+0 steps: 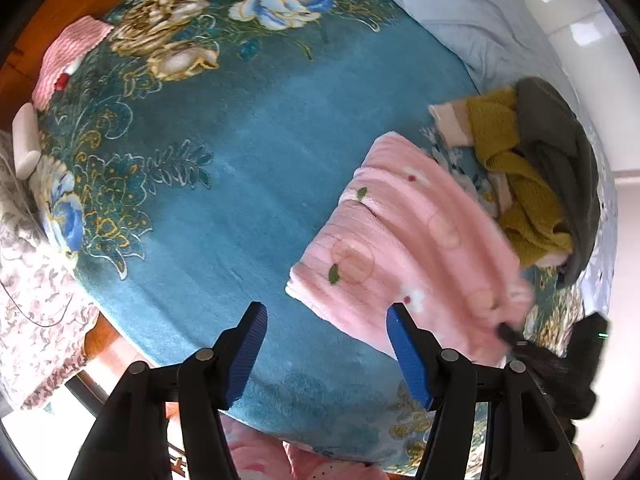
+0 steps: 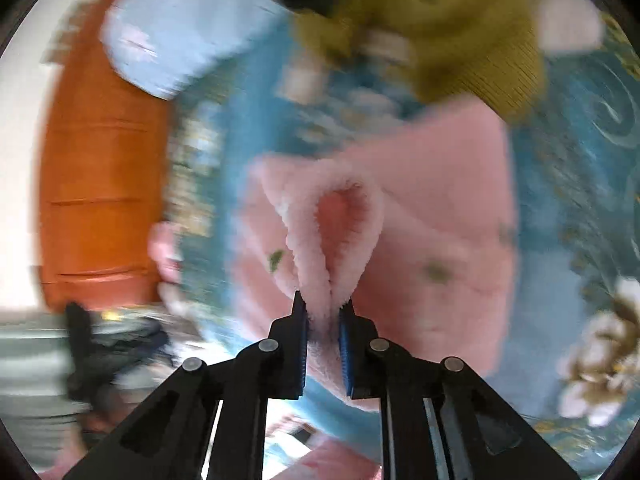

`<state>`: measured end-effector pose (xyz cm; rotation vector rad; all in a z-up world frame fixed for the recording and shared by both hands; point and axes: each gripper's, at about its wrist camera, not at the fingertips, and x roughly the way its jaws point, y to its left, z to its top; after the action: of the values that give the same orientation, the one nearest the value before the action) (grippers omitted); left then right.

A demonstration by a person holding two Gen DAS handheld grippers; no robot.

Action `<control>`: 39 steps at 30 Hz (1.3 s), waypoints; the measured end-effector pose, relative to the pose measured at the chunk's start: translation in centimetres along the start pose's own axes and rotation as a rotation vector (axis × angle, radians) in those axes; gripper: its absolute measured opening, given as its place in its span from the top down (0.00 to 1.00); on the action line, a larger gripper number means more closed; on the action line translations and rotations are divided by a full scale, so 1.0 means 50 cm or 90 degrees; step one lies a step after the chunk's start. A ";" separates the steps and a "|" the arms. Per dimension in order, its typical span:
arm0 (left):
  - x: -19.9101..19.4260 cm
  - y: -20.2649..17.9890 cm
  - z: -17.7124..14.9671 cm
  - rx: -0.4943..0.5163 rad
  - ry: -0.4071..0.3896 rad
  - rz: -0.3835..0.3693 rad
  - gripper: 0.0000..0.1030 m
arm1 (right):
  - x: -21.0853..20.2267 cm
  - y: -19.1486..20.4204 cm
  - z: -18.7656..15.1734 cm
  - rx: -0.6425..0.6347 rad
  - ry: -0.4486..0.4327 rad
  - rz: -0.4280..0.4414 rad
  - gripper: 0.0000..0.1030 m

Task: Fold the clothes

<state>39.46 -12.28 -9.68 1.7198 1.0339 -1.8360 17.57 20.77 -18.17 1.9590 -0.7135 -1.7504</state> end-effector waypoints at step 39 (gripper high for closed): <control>0.046 -0.085 0.018 0.048 0.048 0.031 0.36 | -0.051 -0.023 0.087 -0.056 -0.087 -0.020 0.80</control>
<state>35.39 -9.81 -10.95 1.8546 0.9538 -1.8147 13.15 23.40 -17.43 1.8164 -0.6418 -1.9152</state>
